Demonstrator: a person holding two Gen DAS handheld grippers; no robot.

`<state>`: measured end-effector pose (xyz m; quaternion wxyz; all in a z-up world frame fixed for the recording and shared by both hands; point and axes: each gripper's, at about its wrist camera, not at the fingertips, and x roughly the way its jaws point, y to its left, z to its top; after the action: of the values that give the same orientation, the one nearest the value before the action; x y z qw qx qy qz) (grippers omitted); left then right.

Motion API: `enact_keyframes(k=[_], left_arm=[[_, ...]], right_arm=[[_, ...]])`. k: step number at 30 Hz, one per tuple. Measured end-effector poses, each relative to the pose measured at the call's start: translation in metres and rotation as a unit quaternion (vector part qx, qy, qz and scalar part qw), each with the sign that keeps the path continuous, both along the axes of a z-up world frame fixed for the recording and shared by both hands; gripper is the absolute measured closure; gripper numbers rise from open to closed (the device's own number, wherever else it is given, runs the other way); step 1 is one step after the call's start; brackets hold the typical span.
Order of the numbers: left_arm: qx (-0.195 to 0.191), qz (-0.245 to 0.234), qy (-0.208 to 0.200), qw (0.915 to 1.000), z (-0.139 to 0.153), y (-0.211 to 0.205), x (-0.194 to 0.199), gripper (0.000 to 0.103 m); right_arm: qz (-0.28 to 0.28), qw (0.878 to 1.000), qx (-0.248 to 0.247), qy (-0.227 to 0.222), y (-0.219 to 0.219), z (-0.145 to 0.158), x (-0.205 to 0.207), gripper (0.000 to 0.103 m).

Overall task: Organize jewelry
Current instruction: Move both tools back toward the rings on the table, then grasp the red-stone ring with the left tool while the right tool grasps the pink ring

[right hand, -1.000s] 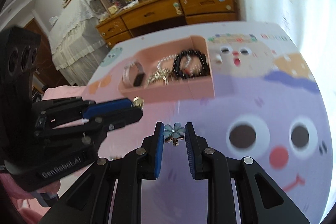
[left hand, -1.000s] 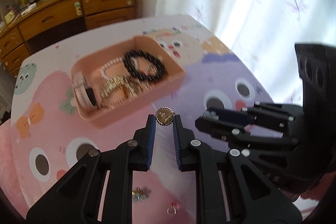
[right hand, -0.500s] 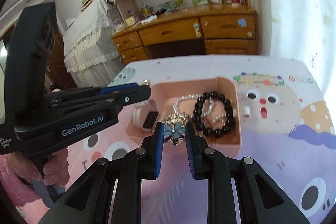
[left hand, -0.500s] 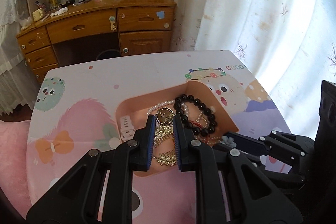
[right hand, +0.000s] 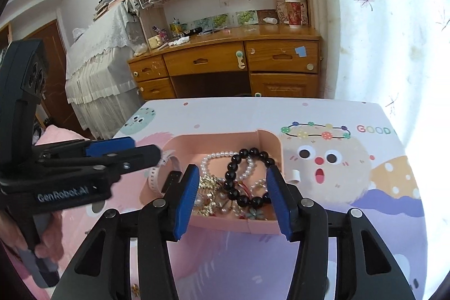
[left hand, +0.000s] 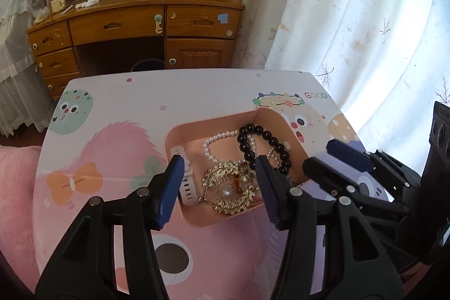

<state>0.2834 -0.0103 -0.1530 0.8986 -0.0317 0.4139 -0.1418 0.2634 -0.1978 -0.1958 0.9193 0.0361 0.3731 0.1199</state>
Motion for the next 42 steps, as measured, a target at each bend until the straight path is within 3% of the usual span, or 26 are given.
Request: enact_keyframes(k=[8,16,25,29,32,42], left_arm=[[-0.004,-0.015,0.025,0.9996,-0.012,0.013,-0.057,0.053],[-0.026,-0.042,0.100,0.9938,-0.038,0.015,-0.121,0.053],[0.014,-0.144,0.120,0.9822,-0.055,-0.008,-0.170,0.058],[0.025,-0.163,0.130,0.9776,-0.063,-0.017,-0.175,0.064],[0.044,-0.176,0.139,0.9736,-0.071,-0.021,-0.173,0.073],[0.069,-0.223,0.146,0.9613,-0.085,-0.033,-0.173,0.082]], right_arm=[[0.045,0.998,-0.022,0.025,-0.002,-0.004,-0.052,0.047],[0.117,0.991,-0.033,0.060,0.009,-0.021,-0.121,0.047],[0.247,0.961,-0.095,0.085,0.047,-0.047,-0.189,0.047],[0.273,0.952,-0.105,0.088,0.061,-0.057,-0.204,0.047],[0.273,0.953,-0.096,0.092,0.066,-0.063,-0.208,0.051],[0.291,0.946,-0.094,0.107,0.077,-0.080,-0.194,0.061]])
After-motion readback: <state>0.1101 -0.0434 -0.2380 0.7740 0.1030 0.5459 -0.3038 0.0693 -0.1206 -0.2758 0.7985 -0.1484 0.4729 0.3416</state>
